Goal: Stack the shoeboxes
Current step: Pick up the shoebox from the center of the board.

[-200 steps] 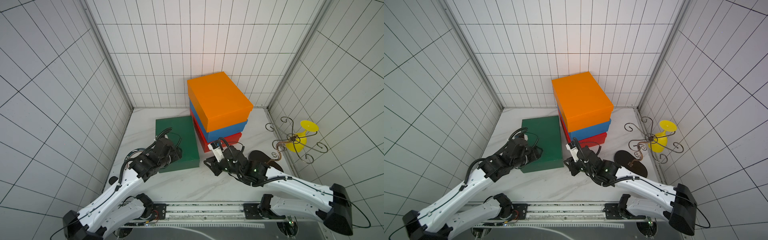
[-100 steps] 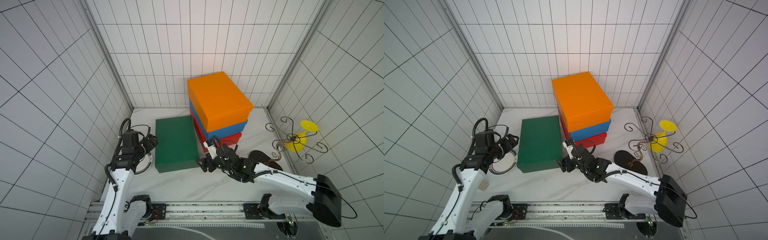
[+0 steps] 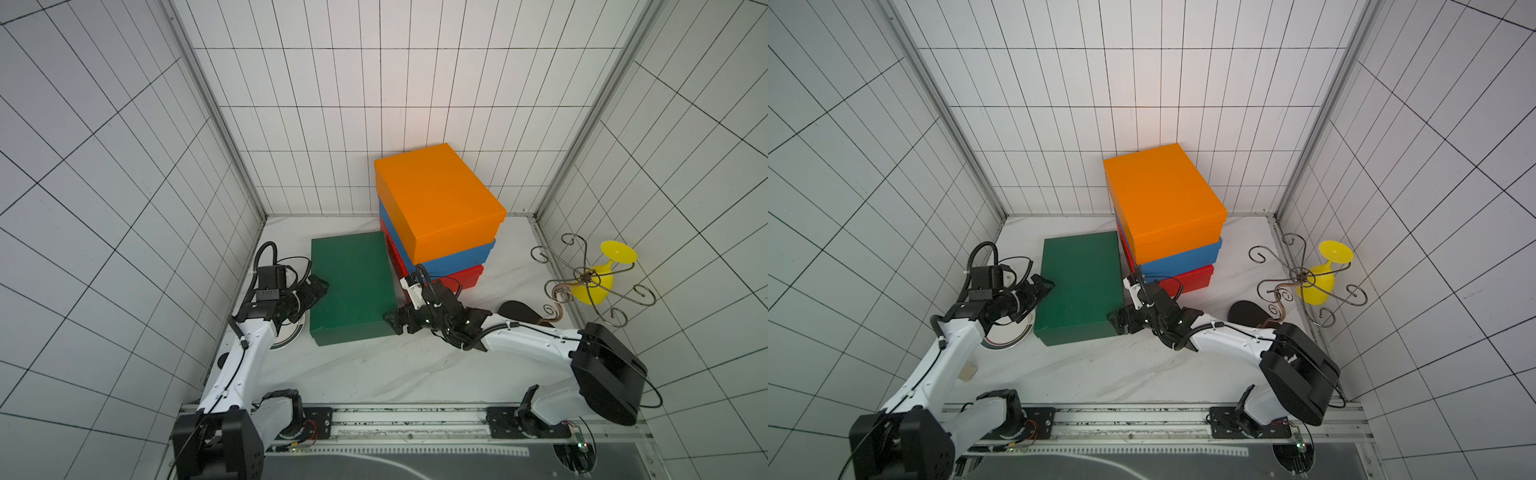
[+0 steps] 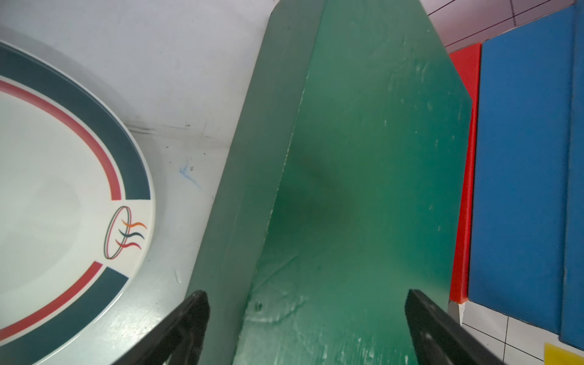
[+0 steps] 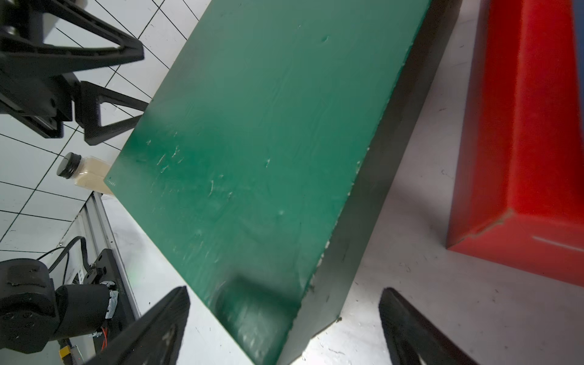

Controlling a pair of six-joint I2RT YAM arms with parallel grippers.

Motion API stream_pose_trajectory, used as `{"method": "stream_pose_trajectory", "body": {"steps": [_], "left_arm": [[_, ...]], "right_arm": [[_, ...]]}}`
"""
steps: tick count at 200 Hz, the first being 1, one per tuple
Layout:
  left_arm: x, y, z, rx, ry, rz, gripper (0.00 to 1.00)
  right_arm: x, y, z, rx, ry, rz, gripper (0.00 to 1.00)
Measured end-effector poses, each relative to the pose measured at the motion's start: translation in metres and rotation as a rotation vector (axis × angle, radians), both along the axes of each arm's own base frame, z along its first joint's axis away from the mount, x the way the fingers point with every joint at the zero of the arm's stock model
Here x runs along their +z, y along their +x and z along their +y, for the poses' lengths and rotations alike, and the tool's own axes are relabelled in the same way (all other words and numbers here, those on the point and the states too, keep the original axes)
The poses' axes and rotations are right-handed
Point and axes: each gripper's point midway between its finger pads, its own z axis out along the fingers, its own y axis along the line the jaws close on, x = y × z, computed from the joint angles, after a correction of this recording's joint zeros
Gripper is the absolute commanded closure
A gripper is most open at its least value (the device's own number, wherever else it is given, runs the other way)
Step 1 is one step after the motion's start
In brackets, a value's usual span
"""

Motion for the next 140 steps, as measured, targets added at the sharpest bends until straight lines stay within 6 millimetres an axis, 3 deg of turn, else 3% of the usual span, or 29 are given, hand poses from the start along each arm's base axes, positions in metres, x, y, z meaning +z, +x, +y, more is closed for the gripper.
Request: {"method": "stream_pose_trajectory", "body": {"steps": [53,79,140], "left_arm": [[-0.035,-0.003,-0.004,-0.015,-0.022,0.061,0.03],[-0.036,0.001,-0.007,-0.027,-0.045,0.027,0.04],[-0.037,0.009,-0.009,-0.019,-0.043,-0.037,0.12]], "right_arm": [[-0.006,0.004,0.016,0.005,0.072,0.035,0.07],[-0.015,0.004,0.023,0.013,0.091,0.063,0.09],[-0.015,0.011,0.028,-0.001,0.142,0.088,0.17]]}}
